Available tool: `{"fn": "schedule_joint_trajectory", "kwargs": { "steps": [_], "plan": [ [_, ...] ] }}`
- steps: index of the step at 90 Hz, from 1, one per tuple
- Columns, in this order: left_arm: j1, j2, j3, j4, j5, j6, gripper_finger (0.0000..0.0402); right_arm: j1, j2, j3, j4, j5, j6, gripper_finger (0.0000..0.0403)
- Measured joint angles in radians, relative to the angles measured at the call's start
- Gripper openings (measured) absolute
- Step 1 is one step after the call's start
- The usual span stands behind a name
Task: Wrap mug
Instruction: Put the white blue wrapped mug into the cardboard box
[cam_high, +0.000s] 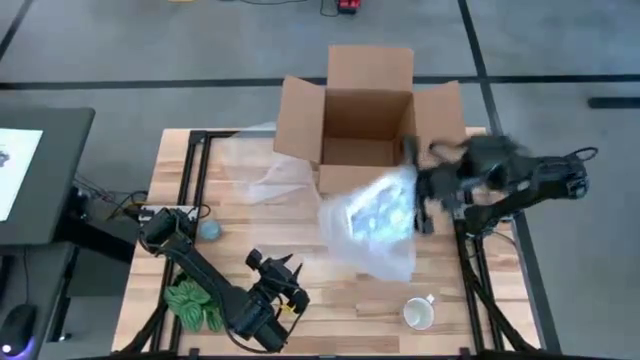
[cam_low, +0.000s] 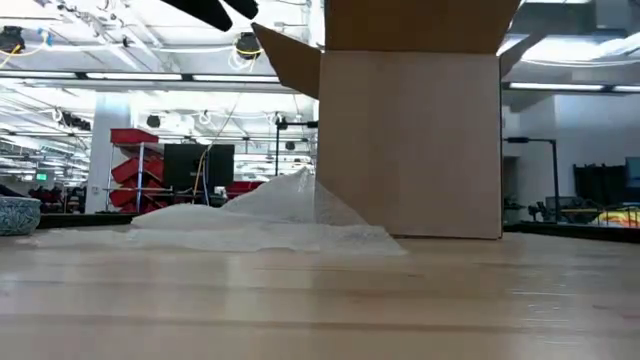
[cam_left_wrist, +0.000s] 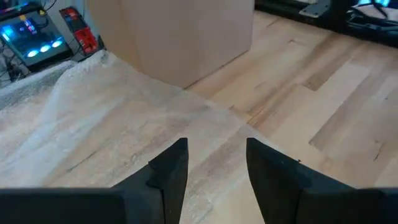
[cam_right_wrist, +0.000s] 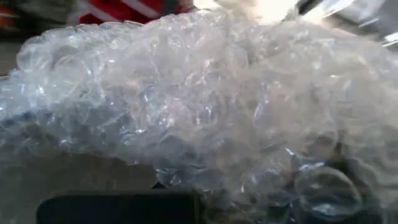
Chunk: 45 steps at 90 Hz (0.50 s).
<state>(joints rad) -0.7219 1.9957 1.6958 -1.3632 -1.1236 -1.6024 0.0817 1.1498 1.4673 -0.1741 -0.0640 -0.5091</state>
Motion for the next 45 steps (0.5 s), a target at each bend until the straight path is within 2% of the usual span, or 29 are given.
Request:
{"fn": "schedule_joint_trajectory", "kwargs": {
  "steps": [26,36,45],
  "plan": [
    [0.000,0.000,0.000,0.039,-0.012,0.058,0.0141,-0.412,0.150,0.241,-0.175,0.019,-0.015,0.0017],
    [0.000,0.000,0.000,0.039,-0.015,0.059,0.0141,-0.551,0.219,0.268,-0.294,0.020,-0.028,0.0017],
    [0.002,0.000,0.000,0.039,-0.015,0.067,0.0141,-0.622,0.290,0.266,-0.464,0.004,-0.081,0.0016]
  ]
}}
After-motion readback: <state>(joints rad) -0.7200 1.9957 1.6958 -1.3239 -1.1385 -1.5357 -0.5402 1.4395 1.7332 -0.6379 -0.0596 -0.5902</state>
